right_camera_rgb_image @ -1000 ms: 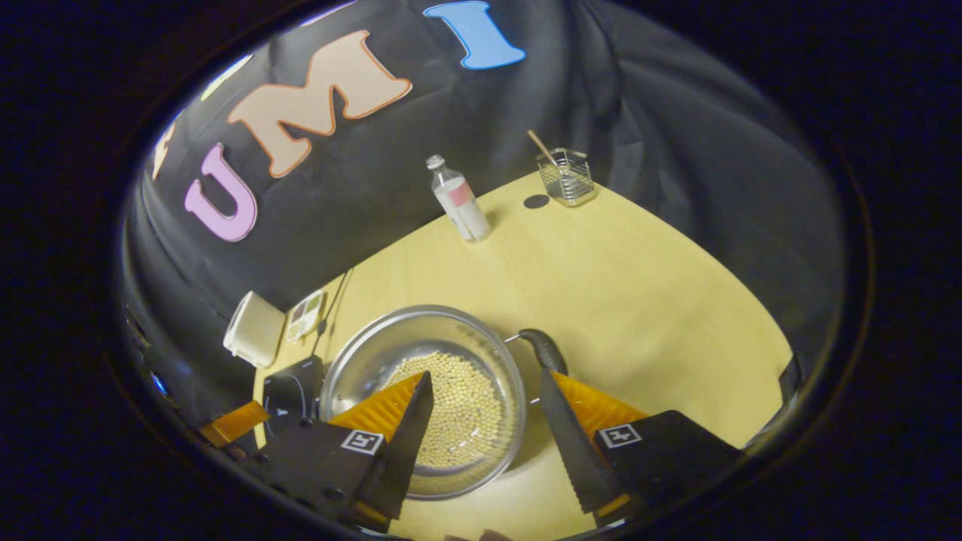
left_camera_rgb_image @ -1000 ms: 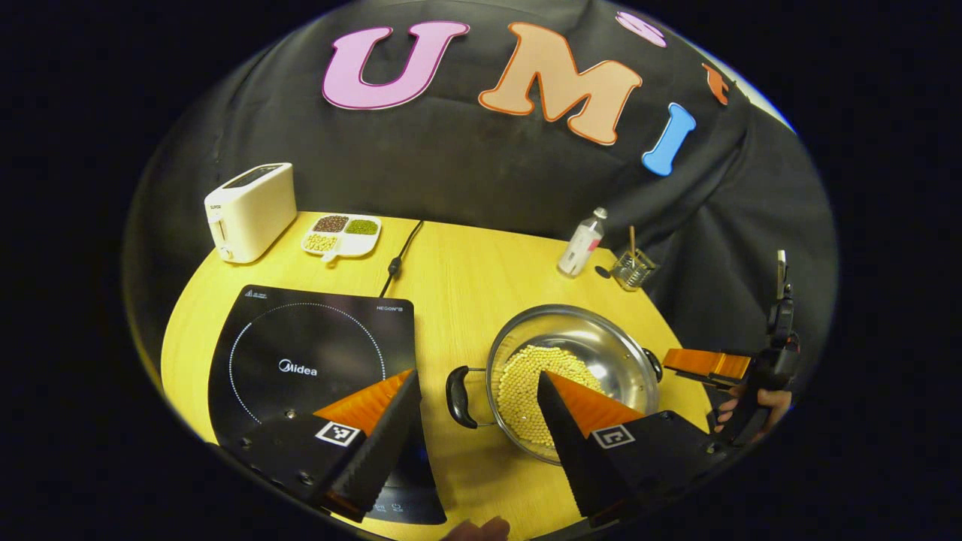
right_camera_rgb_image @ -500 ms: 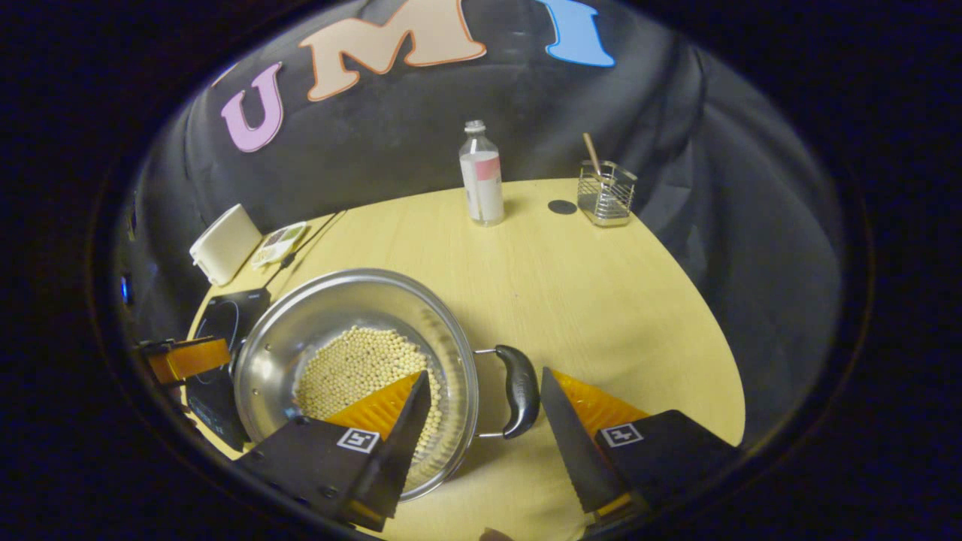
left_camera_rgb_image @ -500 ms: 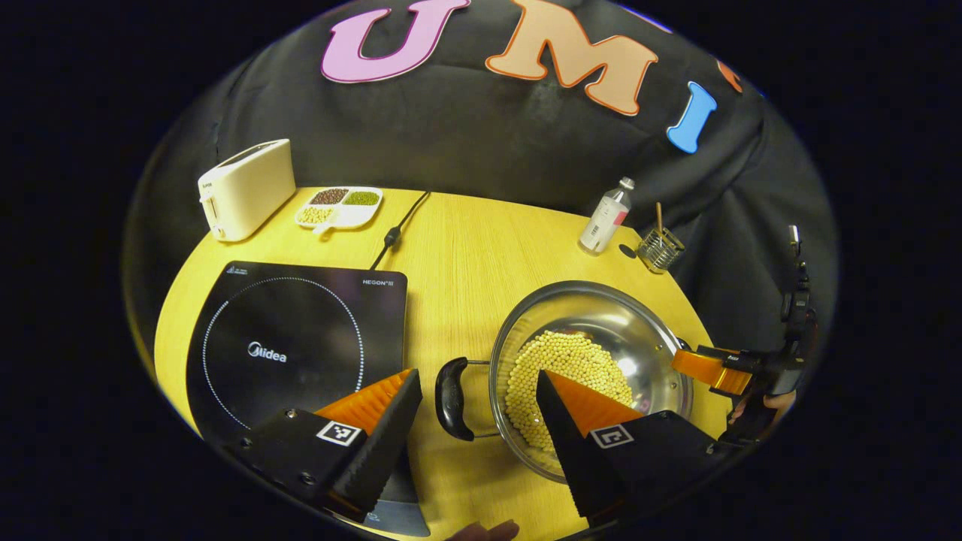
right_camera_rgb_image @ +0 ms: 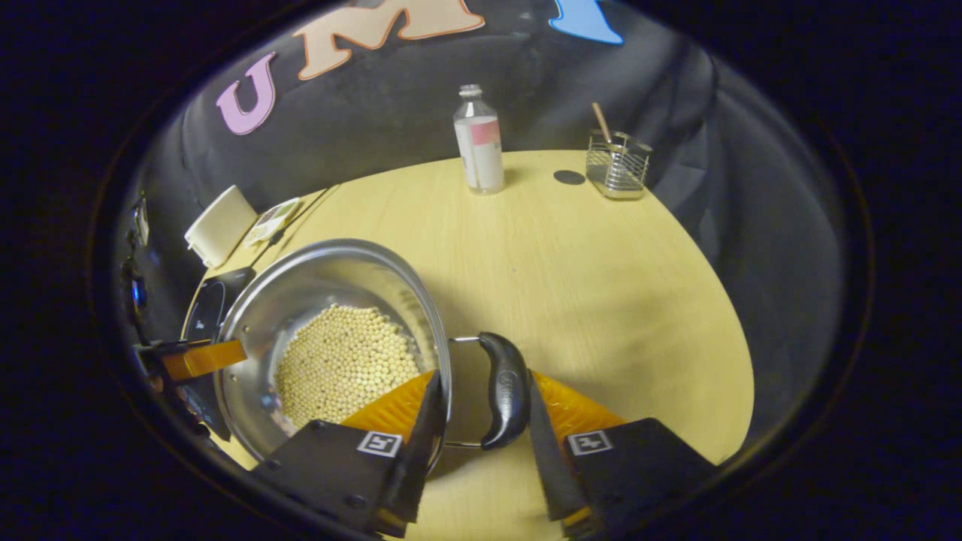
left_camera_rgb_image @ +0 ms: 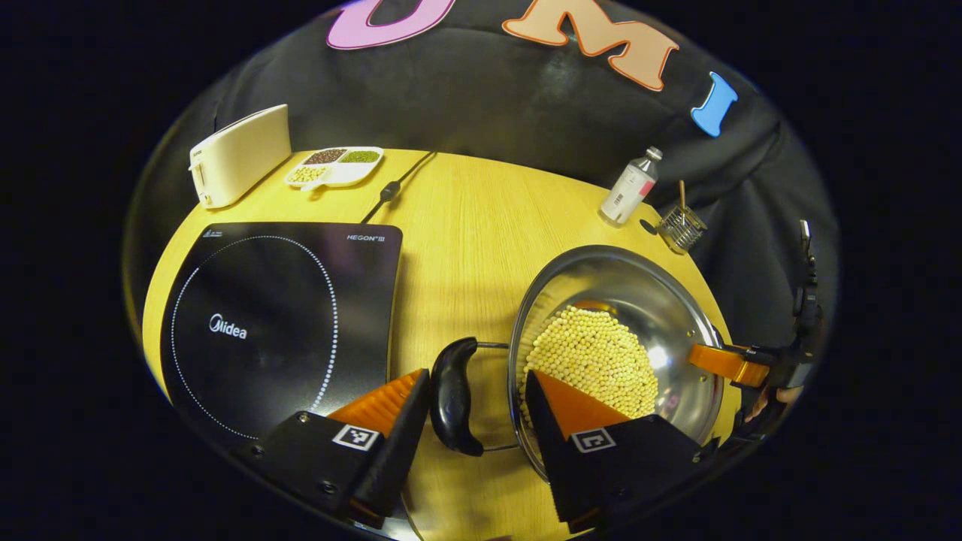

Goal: First push the handle of the pot to place it horizontally, then grasp the pot with both hands and set it on the induction cooktop.

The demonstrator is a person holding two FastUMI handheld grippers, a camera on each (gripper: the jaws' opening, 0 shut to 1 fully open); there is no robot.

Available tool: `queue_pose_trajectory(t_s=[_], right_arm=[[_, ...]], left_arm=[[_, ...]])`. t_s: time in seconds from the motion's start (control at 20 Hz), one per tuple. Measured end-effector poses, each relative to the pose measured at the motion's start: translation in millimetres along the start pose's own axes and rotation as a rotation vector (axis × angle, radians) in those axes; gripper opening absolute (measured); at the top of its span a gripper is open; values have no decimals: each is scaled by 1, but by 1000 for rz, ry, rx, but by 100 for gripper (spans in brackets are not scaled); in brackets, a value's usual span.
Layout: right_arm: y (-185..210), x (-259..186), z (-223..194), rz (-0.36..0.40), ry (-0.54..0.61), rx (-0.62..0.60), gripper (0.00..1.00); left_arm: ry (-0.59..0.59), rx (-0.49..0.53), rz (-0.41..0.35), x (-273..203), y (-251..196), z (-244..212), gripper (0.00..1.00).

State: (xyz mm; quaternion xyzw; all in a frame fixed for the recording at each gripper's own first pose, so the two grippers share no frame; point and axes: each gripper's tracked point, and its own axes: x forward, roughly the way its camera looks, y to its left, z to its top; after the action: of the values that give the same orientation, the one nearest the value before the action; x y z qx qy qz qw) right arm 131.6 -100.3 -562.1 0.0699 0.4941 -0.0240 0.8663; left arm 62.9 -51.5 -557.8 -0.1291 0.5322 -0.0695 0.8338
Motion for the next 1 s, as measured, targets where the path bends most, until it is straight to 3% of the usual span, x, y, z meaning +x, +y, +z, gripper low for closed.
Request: queue_pose_trajectory(t_s=[0.05, 0.1, 0.15, 0.2, 0.3, 0.35, 0.4, 0.55, 0.65, 0.85, 0.9, 1.0], right_arm=[[0, -4, 0, -2, 6, 5, 60], [1, 3, 0, 4, 7, 8, 56], [1, -2, 1, 9, 6, 11, 59], [2, 3, 0, 13, 9, 19, 53], [4, -4, 2, 23, 11, 35, 43], [3, -5, 1, 26, 13, 28, 42], [3, -7, 3, 35, 15, 33, 47], [11, -21, 12, 69, 2, 45, 48], [19, -29, 21, 81, -23, 18, 47], [58, -47, 33, 145, -55, 31, 47], [67, -49, 35, 157, -59, 25, 41], [92, -51, 33, 188, -53, 39, 41]], left_arm=[[13, -4, 19, 2, 5, -3, 74], [3, -23, 15, 2, 3, -3, 68], [-5, -32, 15, 3, 4, 1, 63], [3, -23, 18, 5, 3, 0, 59], [26, 6, 39, 3, 4, -4, 57], [25, -10, 43, 0, 4, -3, 57], [25, -26, 46, -3, 2, -3, 58], [10, -25, 62, -23, 3, 3, 53], [-1, -26, 86, -39, 9, 10, 55], [-48, -22, 134, -76, 31, 30, 55], [-56, -11, 150, -85, 39, 33, 57], [-64, -7, 178, -100, 58, 40, 57]])
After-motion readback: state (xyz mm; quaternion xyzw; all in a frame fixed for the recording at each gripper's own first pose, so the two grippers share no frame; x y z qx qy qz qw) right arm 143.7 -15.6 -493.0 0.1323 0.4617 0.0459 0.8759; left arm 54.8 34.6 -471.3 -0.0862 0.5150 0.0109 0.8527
